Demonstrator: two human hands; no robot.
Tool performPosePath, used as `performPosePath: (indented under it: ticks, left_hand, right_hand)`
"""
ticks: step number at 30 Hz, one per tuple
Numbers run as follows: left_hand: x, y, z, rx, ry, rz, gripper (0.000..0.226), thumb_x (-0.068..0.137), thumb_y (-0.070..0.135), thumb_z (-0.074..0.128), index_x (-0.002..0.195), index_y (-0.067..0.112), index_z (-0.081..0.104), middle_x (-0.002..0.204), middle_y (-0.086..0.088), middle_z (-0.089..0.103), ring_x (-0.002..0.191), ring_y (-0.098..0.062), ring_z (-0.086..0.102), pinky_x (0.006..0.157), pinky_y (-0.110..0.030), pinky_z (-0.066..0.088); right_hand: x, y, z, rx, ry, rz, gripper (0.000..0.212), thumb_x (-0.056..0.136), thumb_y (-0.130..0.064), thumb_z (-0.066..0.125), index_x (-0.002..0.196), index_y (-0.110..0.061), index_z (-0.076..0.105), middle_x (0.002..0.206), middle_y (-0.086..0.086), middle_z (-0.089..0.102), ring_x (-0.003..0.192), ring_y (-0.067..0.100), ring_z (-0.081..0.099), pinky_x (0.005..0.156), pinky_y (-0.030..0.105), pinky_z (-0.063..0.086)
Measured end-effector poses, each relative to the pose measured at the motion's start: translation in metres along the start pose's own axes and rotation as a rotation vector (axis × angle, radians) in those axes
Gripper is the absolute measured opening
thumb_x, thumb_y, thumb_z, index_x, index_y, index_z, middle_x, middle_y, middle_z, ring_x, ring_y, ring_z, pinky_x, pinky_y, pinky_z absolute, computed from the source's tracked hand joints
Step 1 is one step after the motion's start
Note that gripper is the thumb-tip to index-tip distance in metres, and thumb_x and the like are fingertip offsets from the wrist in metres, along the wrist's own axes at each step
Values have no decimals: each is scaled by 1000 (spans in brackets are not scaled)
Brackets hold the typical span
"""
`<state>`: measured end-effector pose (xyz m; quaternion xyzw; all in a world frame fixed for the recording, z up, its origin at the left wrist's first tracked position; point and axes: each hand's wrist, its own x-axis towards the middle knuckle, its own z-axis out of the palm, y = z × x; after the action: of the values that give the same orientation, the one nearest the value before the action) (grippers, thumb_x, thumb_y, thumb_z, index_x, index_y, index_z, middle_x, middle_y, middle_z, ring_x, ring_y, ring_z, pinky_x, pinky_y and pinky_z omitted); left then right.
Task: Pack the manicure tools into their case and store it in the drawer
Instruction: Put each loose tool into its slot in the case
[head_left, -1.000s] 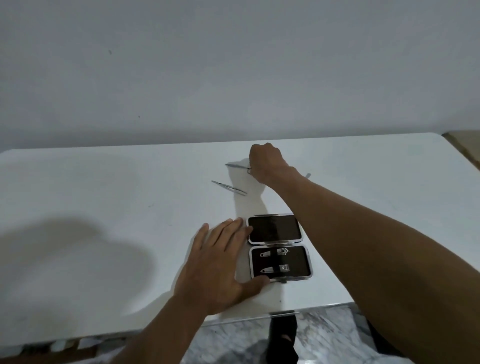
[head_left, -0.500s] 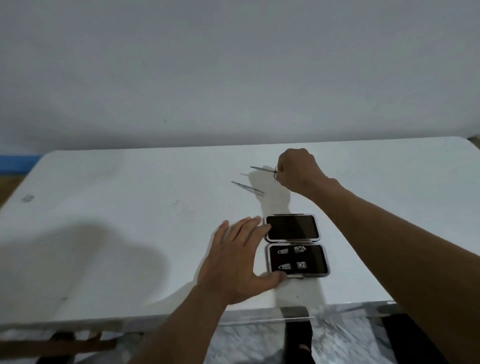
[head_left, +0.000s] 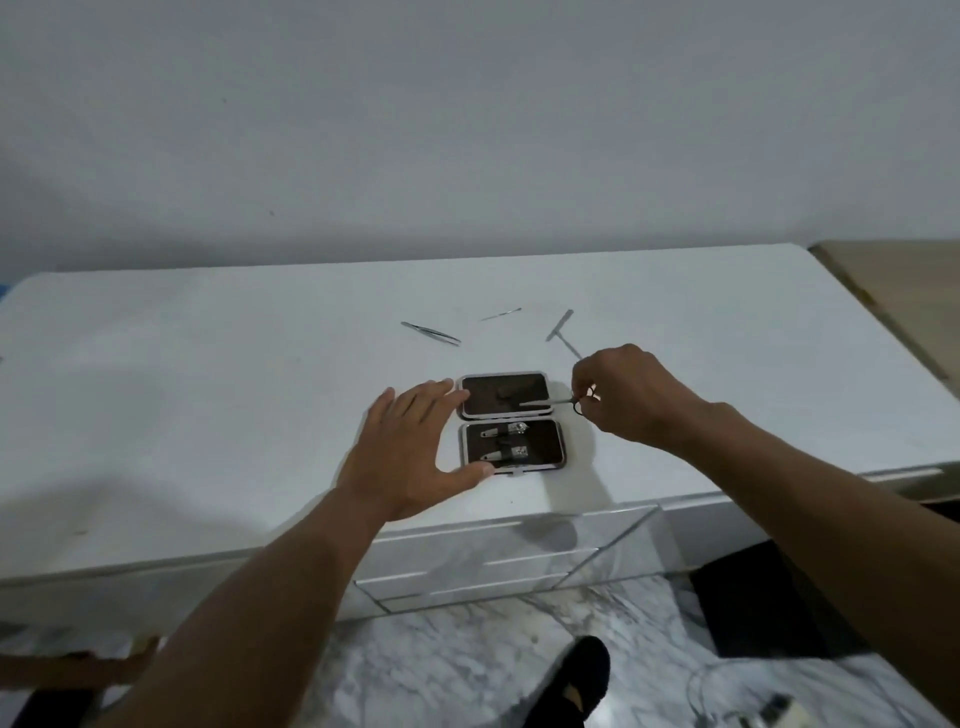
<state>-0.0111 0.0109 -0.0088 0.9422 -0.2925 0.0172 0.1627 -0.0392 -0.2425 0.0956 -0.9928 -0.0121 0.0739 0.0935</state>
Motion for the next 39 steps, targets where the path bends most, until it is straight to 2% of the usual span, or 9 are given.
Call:
performPosePath:
  ticks: [11, 19, 23, 28, 33, 39]
  left_hand:
    - [-1, -1, 2, -4, 21, -3, 89, 77, 84, 40, 146, 29, 32, 156, 4, 34, 143, -15, 28, 119, -49, 18]
    - [0, -2, 1, -6, 38, 1, 88, 77, 84, 41, 146, 29, 34, 155, 4, 36, 143, -15, 30, 119, -49, 18]
    - [0, -1, 1, -5, 38, 6, 88, 77, 84, 41, 145, 29, 34, 155, 4, 36, 143, -15, 30, 119, -49, 18]
    - [0, -2, 0, -10, 39, 2, 88, 76, 84, 40, 145, 30, 33, 155, 4, 36, 143, -15, 29, 119, -48, 18]
    - [1, -1, 1, -15, 36, -2, 88, 76, 84, 40, 145, 30, 34, 155, 4, 36, 143, -15, 30, 119, -48, 18]
    - [1, -1, 2, -18, 39, -2, 87, 76, 83, 43, 144, 30, 34, 155, 4, 36, 143, -15, 30, 119, -48, 17]
  right_hand:
    - [-20, -9, 24, -108, -4, -72, 18, 80, -8, 56, 90, -6, 71, 96, 15, 71, 91, 37, 63, 79, 40, 53]
    - [-19, -20, 28, -97, 8, -33, 19, 82, -12, 56, 94, -13, 70, 101, 11, 68, 93, 37, 63, 75, 37, 53]
    - [-15, -24, 30, -79, 47, -49, 19, 84, -12, 56, 96, -10, 71, 103, 12, 63, 94, 37, 62, 72, 34, 47]
    - [-12, -27, 34, -50, 41, -54, 19, 83, -10, 56, 91, -11, 72, 98, 11, 65, 89, 35, 62, 70, 34, 50]
    - [-10, -30, 38, -42, 7, -48, 18, 81, -9, 55, 88, -10, 72, 94, 13, 67, 86, 36, 63, 65, 30, 42]
    - [-7, -31, 40, 1, 0, -46, 20, 80, -8, 55, 87, -14, 73, 93, 12, 70, 85, 36, 64, 67, 32, 49]
